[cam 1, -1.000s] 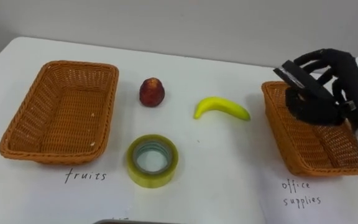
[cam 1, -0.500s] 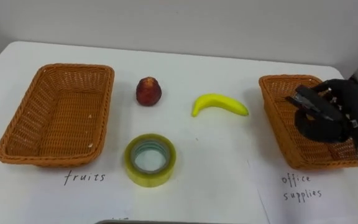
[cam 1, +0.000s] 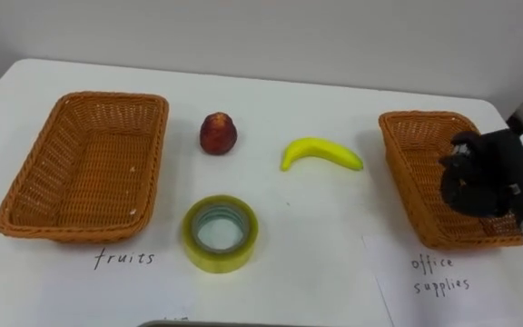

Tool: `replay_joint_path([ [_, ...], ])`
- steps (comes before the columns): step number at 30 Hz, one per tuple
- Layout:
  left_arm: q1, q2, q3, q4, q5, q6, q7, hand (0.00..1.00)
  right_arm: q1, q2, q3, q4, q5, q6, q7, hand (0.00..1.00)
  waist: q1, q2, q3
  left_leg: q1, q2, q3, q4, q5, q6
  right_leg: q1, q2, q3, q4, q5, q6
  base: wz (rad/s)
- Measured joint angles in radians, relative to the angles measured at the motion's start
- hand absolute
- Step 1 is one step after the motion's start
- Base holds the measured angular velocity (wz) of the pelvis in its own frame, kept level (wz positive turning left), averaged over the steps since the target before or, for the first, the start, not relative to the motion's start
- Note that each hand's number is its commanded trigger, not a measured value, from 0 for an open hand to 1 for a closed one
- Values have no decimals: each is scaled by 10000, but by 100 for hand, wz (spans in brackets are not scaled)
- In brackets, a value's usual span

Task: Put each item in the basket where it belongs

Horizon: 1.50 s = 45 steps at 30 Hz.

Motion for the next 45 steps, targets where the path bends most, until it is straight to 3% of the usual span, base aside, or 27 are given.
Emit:
replay_joint_path([
  [1, -30, 0, 0, -1, 0, 0, 0, 0, 0, 0, 0, 43, 0, 0, 56, 100, 2, -8, -4, 1, -2, 0, 17, 0, 0, 0, -1, 1, 0, 0, 0, 0],
  [2, -37, 0, 0, -1, 0, 0, 0, 0, 0, 1, 1, 66, -1, 0, 70, 79, 2, -11, -5, 1, -3, 0, 31, 0, 0, 0, -2, 2, 0, 0, 0, 0],
  [3, -43, 0, 0, -1, 0, 1, 0, 0, 0, 1, 1, 124, -2, 1, 81, 40, 3, -14, -7, 1, -4, 0, 43, 0, 0, 0, -3, 2, 0, 0, 0, 0],
  [5, -50, 0, 0, -1, 0, 4, 0, 0, 0, 1, 1, 168, 2, 28, 147, 0, 38, -13, -7, 5, -4, 1, 48, 0, 0, -5, -2, 4, 0, 0, 0, 0],
  [21, -145, 3, 20, -1, 0, 34, 7, 0, 0, 1, 4, 385, 81, 208, 467, 0, 80, 6, -11, 128, 7, 2, 27, 0, 0, 64, 10, 54, 0, 0, 0, 0],
  [32, -150, 3, 20, -67, -3, 73, 6, 0, -1, 1, 5, 384, 10, 362, 499, 0, 95, -20, -56, 159, 17, 72, 23, -1, -1, 55, 20, 123, 9, 1, 0, -1],
  [45, -152, 3, 20, -81, -4, 73, 6, 0, -2, 1, 5, 384, 9, 422, 688, 0, 84, 98, -74, 163, 17, 67, 22, -1, -1, 69, 20, 119, 10, 1, -1, 0],
])
